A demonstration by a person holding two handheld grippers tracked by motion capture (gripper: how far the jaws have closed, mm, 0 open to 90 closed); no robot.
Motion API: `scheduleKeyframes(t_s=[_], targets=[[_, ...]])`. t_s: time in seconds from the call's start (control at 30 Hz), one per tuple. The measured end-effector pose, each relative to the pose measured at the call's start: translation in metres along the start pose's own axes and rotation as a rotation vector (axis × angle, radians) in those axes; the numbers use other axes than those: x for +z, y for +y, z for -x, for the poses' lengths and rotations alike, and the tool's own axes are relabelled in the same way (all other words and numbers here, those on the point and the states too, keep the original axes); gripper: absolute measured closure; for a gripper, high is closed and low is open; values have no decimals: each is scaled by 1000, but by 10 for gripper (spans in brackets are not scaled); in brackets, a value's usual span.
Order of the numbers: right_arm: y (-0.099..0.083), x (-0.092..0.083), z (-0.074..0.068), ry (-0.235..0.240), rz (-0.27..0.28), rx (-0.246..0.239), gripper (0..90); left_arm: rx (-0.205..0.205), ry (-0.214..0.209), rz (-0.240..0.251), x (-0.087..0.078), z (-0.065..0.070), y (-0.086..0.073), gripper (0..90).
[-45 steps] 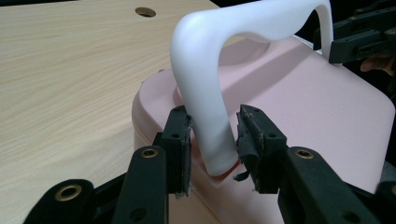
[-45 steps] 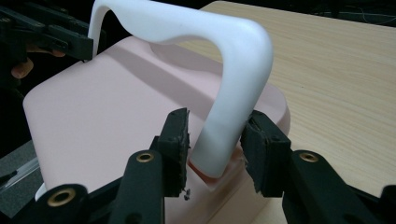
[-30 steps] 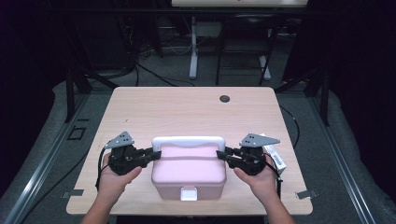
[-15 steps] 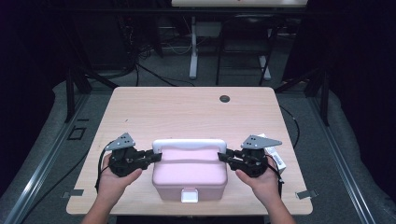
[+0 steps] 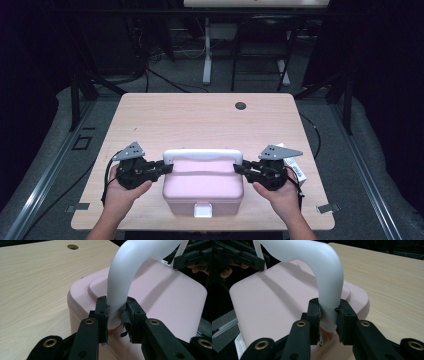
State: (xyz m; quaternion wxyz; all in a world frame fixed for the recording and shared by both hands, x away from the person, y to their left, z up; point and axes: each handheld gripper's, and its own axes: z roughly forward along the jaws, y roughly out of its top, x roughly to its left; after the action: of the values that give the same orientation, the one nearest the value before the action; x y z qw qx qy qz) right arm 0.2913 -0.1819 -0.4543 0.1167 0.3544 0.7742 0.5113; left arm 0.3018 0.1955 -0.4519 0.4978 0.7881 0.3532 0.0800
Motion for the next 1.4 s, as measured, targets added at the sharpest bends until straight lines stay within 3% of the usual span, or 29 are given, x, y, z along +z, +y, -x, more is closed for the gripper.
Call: scheduleKeyframes(t_s=[0.93,1.4], targets=[[23,-8,1,-2,38,35,744,1,4,30,-6,-3,27,740],[25,-9,3,13,41,53,745,11,9,23,-13,-4,25,724]])
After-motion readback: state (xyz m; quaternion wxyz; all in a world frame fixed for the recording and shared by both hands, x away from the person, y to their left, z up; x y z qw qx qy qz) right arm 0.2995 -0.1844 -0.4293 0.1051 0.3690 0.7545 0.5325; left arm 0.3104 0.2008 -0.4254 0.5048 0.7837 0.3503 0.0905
